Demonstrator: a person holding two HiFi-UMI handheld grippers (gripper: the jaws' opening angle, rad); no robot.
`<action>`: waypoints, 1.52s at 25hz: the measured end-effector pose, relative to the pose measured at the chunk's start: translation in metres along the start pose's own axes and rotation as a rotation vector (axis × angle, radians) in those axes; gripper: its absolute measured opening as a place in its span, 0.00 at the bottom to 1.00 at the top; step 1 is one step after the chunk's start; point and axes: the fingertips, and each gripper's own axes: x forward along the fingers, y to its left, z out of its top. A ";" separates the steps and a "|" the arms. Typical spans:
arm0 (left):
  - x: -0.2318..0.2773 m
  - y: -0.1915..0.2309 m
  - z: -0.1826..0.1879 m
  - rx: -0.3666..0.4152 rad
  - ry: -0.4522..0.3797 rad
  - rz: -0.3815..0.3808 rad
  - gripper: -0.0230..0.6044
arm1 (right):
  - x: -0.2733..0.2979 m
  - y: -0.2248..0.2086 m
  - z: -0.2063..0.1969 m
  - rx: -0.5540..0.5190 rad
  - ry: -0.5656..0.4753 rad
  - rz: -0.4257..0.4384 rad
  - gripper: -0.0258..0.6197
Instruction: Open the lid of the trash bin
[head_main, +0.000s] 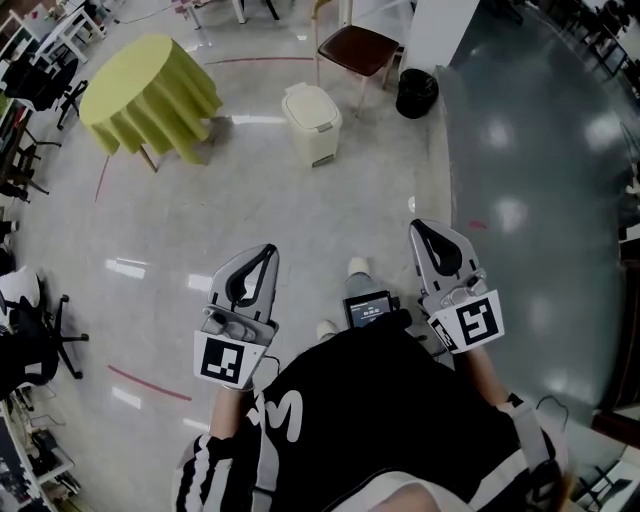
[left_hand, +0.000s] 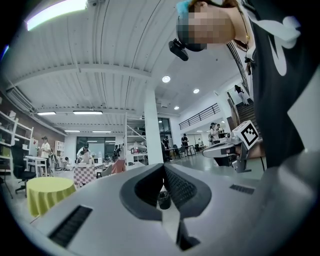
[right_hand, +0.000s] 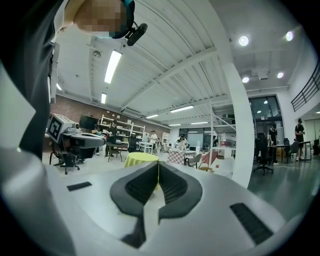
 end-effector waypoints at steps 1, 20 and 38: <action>0.009 0.002 0.001 0.002 -0.003 -0.002 0.05 | 0.004 -0.008 -0.001 0.009 0.003 0.001 0.06; 0.176 0.047 0.007 0.042 -0.002 0.013 0.05 | 0.104 -0.146 -0.005 0.014 -0.017 0.054 0.06; 0.284 0.063 -0.002 0.049 0.010 0.067 0.05 | 0.168 -0.230 -0.020 -0.098 -0.017 0.147 0.06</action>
